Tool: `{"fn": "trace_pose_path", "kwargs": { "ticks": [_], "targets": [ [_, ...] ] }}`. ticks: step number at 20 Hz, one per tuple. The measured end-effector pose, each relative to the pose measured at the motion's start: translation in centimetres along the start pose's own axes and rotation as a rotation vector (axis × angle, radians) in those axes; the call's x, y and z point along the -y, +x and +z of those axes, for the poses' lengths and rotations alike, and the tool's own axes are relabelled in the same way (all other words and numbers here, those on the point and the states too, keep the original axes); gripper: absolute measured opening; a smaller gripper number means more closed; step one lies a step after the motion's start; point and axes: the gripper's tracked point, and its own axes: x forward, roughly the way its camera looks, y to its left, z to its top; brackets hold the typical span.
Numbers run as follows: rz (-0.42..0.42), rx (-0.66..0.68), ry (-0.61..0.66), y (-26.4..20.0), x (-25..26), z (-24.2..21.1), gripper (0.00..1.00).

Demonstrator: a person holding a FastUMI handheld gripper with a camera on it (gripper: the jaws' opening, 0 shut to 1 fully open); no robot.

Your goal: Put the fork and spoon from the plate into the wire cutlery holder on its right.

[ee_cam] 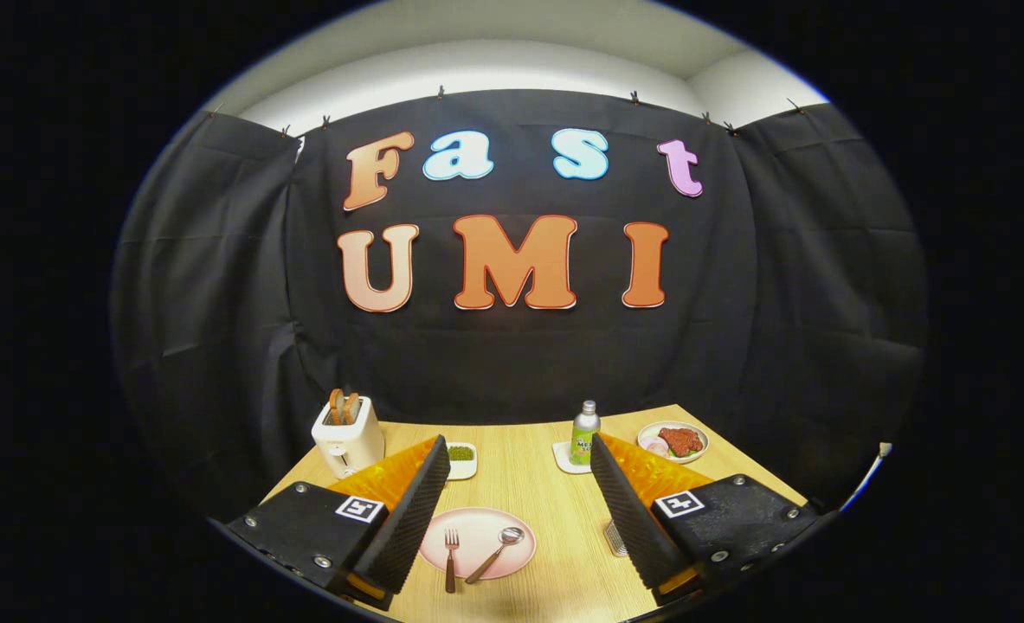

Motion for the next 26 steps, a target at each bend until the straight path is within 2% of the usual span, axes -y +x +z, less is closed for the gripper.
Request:
{"fn": "trace_pose_path", "kwargs": {
  "ticks": [26],
  "targets": [
    [0.029, -0.011, -0.033, -0.3, -2.2, -1.3, 0.98]
  ]
}}
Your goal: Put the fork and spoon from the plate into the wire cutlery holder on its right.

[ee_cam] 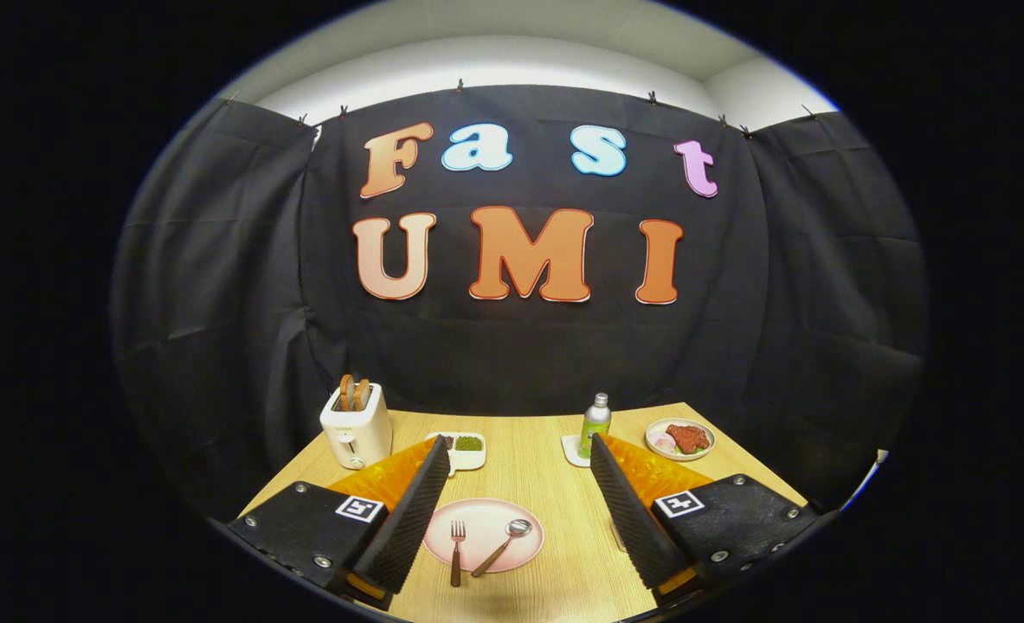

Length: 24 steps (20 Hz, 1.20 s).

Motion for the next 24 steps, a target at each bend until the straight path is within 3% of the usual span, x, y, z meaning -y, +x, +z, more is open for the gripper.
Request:
{"fn": "trace_pose_path", "kwargs": {
  "ticks": [5, 14, 24],
  "targets": [
    [-0.003, -0.009, -0.012, 1.1, -0.3, -1.6, 0.98],
    [0.02, -0.118, -0.044, 4.7, -2.4, -9.5, 0.98],
    [0.022, -0.353, -0.039, 8.1, -4.3, -21.2, 0.98]
  ]
}}
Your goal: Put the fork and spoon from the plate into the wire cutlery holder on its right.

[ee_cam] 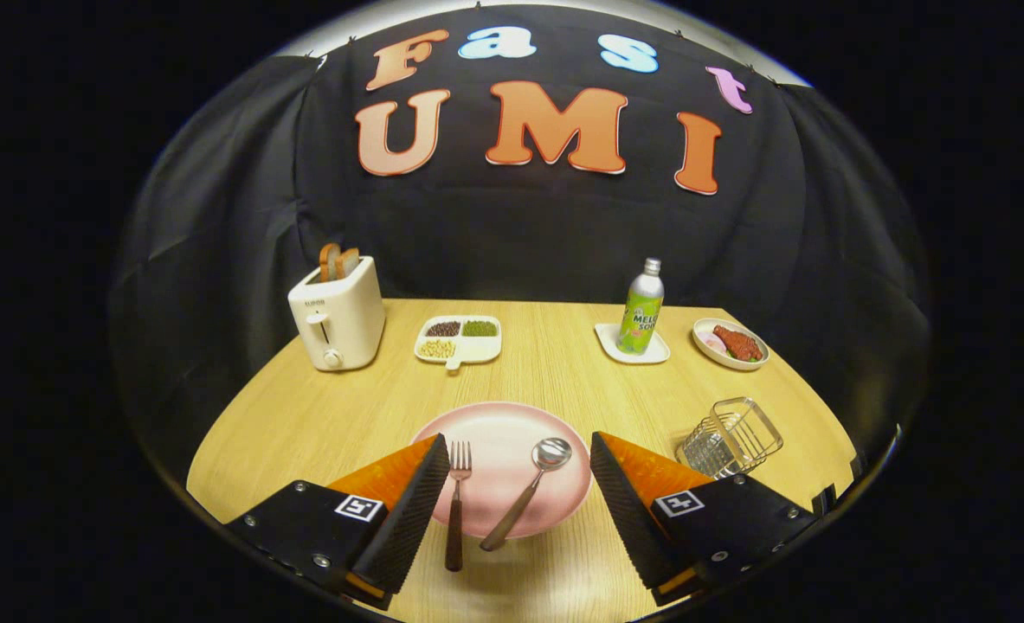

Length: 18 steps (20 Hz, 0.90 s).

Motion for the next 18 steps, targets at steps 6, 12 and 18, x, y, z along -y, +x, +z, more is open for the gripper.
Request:
{"fn": "trace_pose_path", "kwargs": {
  "ticks": [6, 12, 18],
  "targets": [
    [-0.007, -0.143, 0.042, 3.4, -0.5, -4.6, 0.93],
    [-0.054, -0.253, 0.074, 5.8, 0.3, -8.4, 0.66],
    [-0.073, -0.29, 0.07, 7.1, 0.5, -9.4, 0.41]
  ]
}}
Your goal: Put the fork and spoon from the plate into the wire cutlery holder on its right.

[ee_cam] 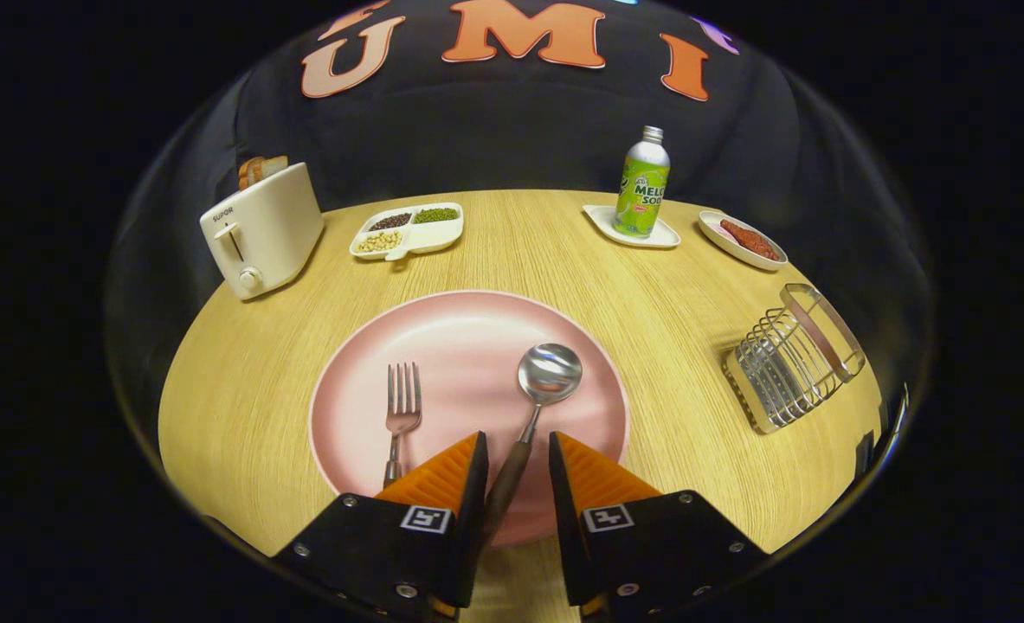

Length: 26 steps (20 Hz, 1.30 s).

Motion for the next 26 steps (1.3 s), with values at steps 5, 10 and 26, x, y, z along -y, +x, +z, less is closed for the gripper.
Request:
{"fn": "trace_pose_path", "kwargs": {
  "ticks": [5, 10, 26],
  "targets": [
    [-0.019, -0.009, 0.016, 0.5, 0.7, 0.3, 0.07],
    [0.018, 0.011, 0.024, -1.5, 1.1, 1.9, 0.02],
    [0.063, -0.009, -0.109, -10.0, 12.8, 8.5, 0.02]
  ]
}}
